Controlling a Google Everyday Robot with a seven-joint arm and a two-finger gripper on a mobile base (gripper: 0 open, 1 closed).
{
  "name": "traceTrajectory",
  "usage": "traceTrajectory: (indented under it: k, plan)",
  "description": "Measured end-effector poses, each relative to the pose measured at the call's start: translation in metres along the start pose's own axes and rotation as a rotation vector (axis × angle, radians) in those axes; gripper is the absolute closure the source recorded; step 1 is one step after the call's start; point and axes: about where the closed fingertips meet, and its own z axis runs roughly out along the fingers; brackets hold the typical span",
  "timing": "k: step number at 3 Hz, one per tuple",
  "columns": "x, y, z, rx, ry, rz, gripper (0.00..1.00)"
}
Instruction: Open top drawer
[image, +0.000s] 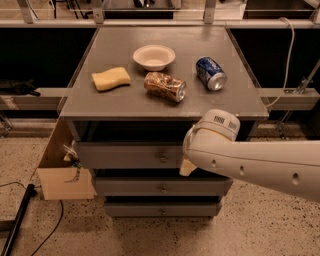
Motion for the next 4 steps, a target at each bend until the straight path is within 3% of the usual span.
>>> traceTrajectory:
  k: [1, 4]
  plan:
    - [-0.015, -0.002, 0.019, -0.003, -0.040, -0.045, 0.00]
    - [-0.015, -0.005, 0.046, -0.032, -0.018, -0.068, 0.00]
